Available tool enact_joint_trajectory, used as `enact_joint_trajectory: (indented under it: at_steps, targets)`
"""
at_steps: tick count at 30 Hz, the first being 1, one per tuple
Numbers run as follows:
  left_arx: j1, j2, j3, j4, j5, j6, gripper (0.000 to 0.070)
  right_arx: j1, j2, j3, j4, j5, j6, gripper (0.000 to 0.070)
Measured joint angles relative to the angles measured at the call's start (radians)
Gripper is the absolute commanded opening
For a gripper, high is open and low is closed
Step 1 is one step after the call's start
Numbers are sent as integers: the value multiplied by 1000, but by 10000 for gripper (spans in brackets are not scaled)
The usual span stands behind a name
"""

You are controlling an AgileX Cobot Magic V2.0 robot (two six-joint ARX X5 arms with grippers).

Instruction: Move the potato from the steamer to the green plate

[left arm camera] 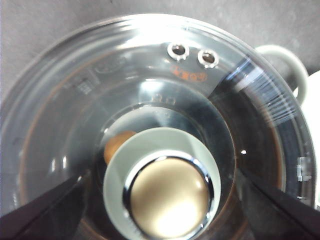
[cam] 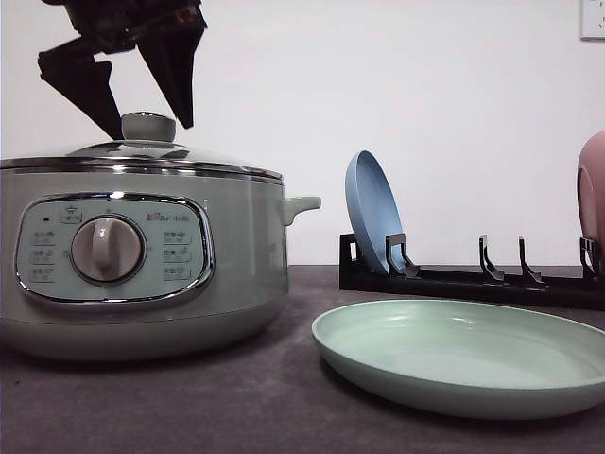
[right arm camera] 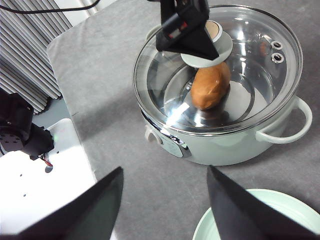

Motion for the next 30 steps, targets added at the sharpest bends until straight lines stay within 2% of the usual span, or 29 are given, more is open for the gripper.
enact_joint_trajectory:
  at_steps: [3, 7, 11, 14, 17, 19, 23, 27, 30]
  targets:
    - [-5, 1, 0, 1, 0, 0, 514, 0, 0, 0, 0, 1, 0, 332]
    - [-8, 1, 0, -3, 0, 0, 488, 1, 0, 0, -1, 22, -1, 332]
    - [-11, 1, 0, -6, 0, 0, 374, 1, 0, 0, -1, 31, -1, 332]
    - [-12, 1, 0, -10, 0, -1, 337, 1, 0, 0, -1, 31, -1, 332]
    - [-11, 1, 0, -14, -3, -1, 333, 1, 0, 0, -1, 32, -1, 332]
    - [-11, 1, 0, -19, -6, -3, 282, 1, 0, 0, -1, 32, -1, 332]
    - [-12, 1, 2, -21, -11, -1, 131, 1, 0, 0, 0, 43, -1, 332]
    - [-12, 1, 5, -26, -14, 5, 22, 1, 0, 0, -1, 50, -1, 332]
    - [-12, 1, 6, -28, -15, 6, 9, 1, 0, 0, -1, 50, -1, 332]
